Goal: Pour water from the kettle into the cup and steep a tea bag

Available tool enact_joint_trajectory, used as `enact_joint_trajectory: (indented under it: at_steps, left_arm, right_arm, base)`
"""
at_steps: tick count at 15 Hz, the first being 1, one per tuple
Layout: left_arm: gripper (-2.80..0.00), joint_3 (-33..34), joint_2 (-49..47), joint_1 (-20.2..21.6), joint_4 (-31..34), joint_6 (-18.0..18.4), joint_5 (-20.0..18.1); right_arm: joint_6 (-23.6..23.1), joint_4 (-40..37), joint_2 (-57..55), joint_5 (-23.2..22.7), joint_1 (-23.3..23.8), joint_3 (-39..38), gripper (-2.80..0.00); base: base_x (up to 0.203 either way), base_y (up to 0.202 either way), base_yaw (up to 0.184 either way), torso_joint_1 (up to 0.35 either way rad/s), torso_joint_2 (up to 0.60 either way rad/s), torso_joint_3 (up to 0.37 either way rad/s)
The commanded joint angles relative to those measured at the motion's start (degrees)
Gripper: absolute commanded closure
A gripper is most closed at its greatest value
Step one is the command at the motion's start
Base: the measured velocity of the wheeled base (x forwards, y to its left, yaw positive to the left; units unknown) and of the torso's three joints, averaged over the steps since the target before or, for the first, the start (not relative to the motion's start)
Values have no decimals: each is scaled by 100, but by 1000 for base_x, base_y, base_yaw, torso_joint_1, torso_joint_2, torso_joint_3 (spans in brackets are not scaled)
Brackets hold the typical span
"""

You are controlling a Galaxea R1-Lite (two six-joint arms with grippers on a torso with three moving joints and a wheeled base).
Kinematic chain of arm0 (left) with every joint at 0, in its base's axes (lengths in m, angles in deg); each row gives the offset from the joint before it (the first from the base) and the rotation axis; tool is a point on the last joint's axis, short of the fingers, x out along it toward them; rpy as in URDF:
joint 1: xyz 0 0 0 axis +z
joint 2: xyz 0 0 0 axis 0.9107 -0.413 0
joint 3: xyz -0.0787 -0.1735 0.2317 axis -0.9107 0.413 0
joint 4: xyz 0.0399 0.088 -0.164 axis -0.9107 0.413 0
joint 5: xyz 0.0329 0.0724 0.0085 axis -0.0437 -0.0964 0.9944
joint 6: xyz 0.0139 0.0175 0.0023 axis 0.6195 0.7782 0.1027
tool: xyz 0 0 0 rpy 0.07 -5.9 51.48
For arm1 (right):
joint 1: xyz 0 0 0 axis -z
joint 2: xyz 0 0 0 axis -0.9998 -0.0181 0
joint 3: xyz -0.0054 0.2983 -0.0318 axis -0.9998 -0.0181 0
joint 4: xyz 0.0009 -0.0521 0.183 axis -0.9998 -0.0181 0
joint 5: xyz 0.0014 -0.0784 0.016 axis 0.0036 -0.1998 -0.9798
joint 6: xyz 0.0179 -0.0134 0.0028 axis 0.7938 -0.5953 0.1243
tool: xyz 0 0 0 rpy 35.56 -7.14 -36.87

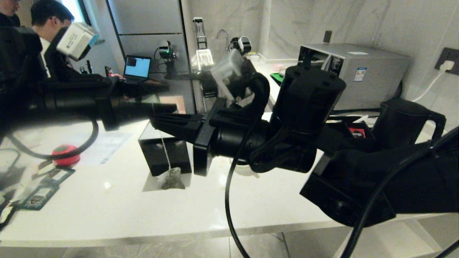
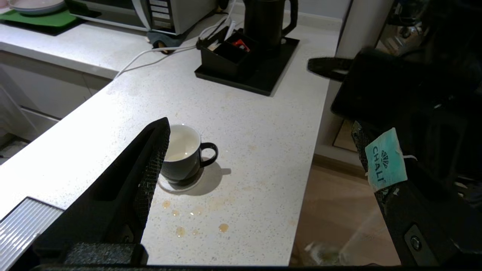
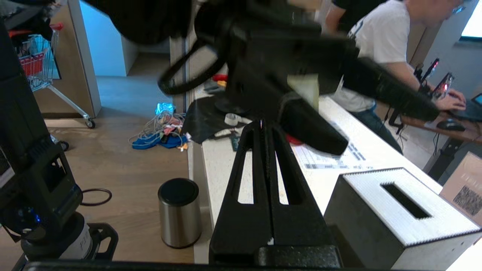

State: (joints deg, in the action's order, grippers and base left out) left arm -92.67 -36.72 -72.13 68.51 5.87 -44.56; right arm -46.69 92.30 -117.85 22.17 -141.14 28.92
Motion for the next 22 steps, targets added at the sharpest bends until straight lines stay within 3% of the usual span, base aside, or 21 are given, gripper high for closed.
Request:
enact_joint_trajectory:
  at_steps: [1,22]
  left_arm:
    - [-280,155,19,47,-119,-16,-45]
    - [-280,-177,185,-4,-101,-77,-81]
  right_arm:
    - [4,27,50,-18,-3,15,0]
    - [32,555,-390,-7,76,-584,0]
  base:
    - [0,0,0,0,0,0]
    - [0,0,0,0,0,0]
